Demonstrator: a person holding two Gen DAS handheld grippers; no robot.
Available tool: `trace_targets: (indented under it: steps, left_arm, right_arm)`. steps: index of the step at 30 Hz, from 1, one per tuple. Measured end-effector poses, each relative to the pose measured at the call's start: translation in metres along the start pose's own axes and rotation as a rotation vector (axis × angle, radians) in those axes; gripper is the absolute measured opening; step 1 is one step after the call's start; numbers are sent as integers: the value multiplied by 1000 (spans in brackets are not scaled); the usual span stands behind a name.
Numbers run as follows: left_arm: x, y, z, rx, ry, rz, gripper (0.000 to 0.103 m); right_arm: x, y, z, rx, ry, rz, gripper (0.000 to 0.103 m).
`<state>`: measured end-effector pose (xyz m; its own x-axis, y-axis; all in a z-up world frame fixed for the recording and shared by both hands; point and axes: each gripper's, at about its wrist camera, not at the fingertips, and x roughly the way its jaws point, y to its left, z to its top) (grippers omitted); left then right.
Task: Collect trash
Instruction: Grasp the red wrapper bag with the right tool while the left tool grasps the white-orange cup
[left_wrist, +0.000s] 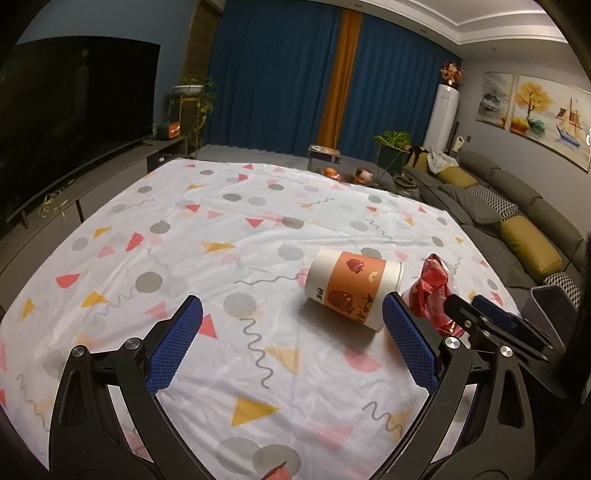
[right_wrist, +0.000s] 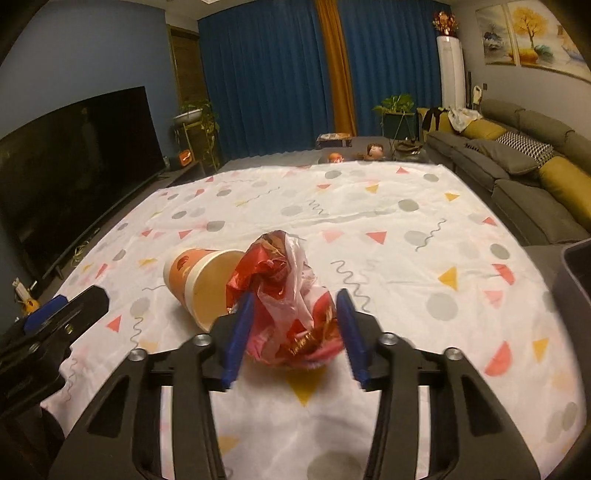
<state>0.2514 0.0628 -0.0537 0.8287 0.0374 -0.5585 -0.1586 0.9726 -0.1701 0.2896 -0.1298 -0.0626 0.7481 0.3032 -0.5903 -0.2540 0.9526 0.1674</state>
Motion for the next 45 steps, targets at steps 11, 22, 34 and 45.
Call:
trace_targets:
  steps: [11, 22, 34, 45]
  left_arm:
    - [7, -25, -8, 84, 17, -39, 96]
    - [45, -62, -10, 168, 99, -15, 89]
    - [69, -74, -12, 197, 212, -19, 34]
    - [65, -66, -17, 186, 229, -25, 3]
  right_arm:
    - [-1, -6, -3, -2, -14, -2, 16]
    - [-56, -31, -10, 48, -113, -12, 12]
    - [-89, -47, -25, 57, -137, -22, 12]
    - [-103, -51, -31, 64, -149, -32, 12]
